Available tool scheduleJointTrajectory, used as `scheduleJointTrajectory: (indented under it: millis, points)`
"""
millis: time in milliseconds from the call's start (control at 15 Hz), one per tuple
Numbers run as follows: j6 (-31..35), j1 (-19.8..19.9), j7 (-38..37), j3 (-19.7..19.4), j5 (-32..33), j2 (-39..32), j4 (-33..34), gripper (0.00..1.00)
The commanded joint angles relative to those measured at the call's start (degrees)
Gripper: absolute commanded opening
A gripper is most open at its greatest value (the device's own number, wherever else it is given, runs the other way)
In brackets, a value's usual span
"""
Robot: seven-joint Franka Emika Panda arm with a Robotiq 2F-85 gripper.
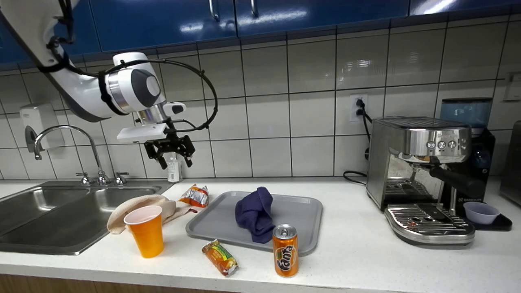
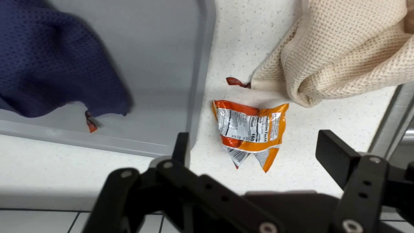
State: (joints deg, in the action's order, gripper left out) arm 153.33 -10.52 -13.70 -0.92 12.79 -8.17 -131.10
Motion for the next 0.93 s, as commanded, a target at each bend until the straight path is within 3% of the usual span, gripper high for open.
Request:
scheduleJointTrajectory:
  millis: [0, 867]
  points:
    - [0.5, 2.6, -1.2, -0.7, 1.6, 2.6, -2.6, 1.0]
    - [1.3, 9.5, 1.2, -4.3, 0.3, 1.4, -3.1, 1.0]
